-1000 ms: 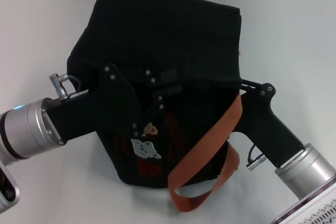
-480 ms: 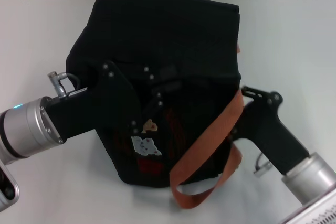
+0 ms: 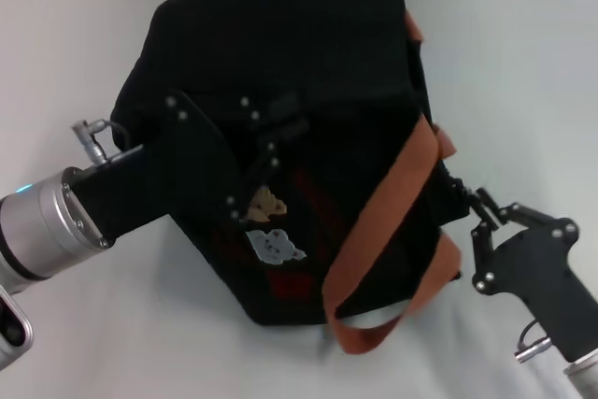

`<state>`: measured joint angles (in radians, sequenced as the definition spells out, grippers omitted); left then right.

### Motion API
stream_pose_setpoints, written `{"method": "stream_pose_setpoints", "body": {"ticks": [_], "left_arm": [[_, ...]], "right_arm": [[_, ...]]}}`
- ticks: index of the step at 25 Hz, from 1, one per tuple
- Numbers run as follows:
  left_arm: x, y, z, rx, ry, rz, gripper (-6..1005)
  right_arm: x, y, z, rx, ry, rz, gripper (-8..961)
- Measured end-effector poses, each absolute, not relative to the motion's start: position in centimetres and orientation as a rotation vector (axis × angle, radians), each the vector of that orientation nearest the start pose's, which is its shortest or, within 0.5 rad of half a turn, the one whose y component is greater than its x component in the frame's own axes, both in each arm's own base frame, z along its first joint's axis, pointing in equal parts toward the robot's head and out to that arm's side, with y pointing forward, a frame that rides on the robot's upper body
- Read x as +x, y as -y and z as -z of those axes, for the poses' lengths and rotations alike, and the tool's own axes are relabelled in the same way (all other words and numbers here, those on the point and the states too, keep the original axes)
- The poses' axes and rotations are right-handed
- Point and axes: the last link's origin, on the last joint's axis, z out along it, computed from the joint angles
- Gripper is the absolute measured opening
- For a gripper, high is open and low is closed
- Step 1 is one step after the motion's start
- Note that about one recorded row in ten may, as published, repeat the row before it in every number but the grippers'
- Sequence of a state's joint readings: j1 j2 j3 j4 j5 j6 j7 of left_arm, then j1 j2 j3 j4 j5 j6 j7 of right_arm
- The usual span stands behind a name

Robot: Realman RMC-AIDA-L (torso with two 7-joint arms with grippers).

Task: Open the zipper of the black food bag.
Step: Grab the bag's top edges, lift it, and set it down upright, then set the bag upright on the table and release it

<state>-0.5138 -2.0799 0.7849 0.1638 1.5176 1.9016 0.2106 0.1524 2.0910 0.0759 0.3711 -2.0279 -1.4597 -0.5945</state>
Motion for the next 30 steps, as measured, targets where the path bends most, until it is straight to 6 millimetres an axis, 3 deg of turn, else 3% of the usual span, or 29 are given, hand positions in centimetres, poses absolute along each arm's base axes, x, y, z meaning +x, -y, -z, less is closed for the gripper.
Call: {"method": "stream_pose_setpoints", "body": {"ticks": [7,9,13,14,17,21,25,30], "left_arm": [[-24.6,-26.0,2.1,-1.89,-0.468,1.034,83],[-26.1,-24.9,2.2,-1.877,-0.275,1.042,83],[-27.3,-23.8,2.6,-1.88,-0.094,1.06,83],[-27.6,-23.5,2.8,-1.891,-0.057,1.06,83],[-28.3,-22.7,3.8,-1.971,0.037,1.052,83],[-28.9,-22.7,4.3,-2.024,0.143,1.052,83],[-29.5,-22.6,4.2,-2.052,0.174,1.038,83],[-30.0,-20.9,2.8,-2.048,0.109,1.074,242]], "right_arm": [[29.4,-18.0,7.4,-1.79,0.016,-0.604,120],[29.4,-17.7,6.4,-1.757,-0.033,-0.695,152],[29.9,-17.3,4.3,-1.722,-0.139,-0.902,257],[30.1,-17.3,3.3,-1.744,-0.187,-1.024,283],[30.0,-17.4,2.7,-1.802,-0.207,-1.123,381],[29.5,-17.8,2.4,-2.018,-0.243,-1.279,564],[29.0,-18.0,2.8,-2.164,-0.244,-1.326,668],[28.6,-18.3,3.1,-2.251,-0.235,-1.347,790]]}}
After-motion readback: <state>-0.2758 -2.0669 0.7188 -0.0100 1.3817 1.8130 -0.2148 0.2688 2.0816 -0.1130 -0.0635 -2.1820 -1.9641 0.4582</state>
